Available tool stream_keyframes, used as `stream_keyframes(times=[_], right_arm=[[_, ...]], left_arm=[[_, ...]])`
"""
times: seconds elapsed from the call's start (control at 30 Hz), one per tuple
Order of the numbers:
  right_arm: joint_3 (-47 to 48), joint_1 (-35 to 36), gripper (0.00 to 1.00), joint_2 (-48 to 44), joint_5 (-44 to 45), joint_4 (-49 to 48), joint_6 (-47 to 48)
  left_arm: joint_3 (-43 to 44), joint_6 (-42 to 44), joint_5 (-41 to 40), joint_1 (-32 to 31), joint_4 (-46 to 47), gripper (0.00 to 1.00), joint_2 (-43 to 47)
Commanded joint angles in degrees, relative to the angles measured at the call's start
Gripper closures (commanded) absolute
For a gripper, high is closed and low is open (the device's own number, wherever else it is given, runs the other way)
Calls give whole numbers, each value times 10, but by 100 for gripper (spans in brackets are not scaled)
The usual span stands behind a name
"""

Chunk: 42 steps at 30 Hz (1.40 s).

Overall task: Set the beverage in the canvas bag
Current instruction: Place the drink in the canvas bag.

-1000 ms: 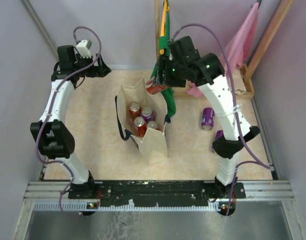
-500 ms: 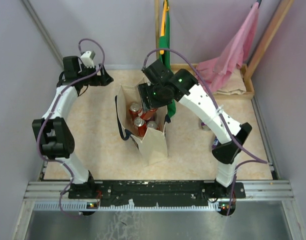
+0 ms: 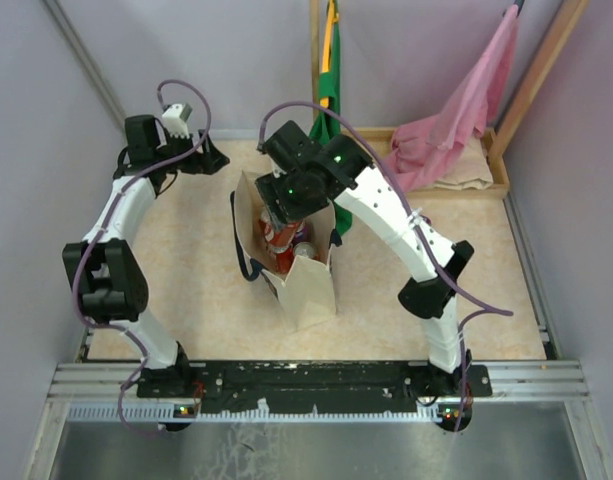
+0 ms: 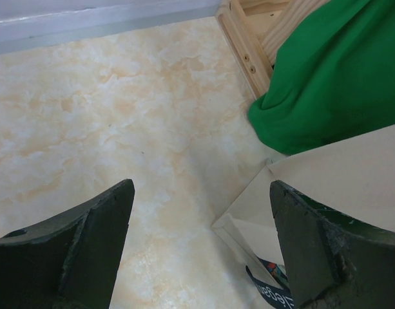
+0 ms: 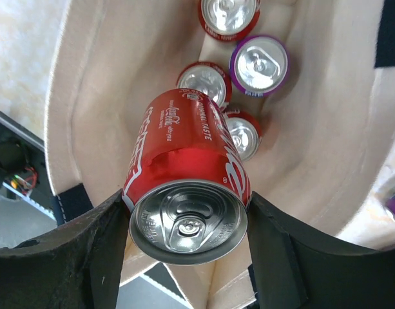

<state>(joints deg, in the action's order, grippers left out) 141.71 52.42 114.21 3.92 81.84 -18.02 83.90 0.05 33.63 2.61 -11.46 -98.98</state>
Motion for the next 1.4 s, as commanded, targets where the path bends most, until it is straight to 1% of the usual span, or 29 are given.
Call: stream_keyframes(times=[0.0, 0.23, 0.53, 0.97, 1.13, 1.37], right_arm=[[5, 11, 100, -16, -3, 7, 3], [10, 32, 100, 3, -8, 37, -1], [-37, 56, 100, 14, -2, 38, 5], [-77, 84, 100, 35, 3, 39, 23], [-82, 90, 100, 59, 6, 35, 31], [-95, 92, 100, 83, 23, 0, 48]], left_arm=[[-16, 0, 20, -4, 30, 9, 27], [-53, -3, 25, -5, 56, 9, 48], [-86, 3, 25, -13, 73, 9, 72], [-134, 3, 12, -14, 67, 8, 118], [-140, 9, 9, -14, 62, 8, 124], [-140, 11, 12, -14, 63, 8, 122]])
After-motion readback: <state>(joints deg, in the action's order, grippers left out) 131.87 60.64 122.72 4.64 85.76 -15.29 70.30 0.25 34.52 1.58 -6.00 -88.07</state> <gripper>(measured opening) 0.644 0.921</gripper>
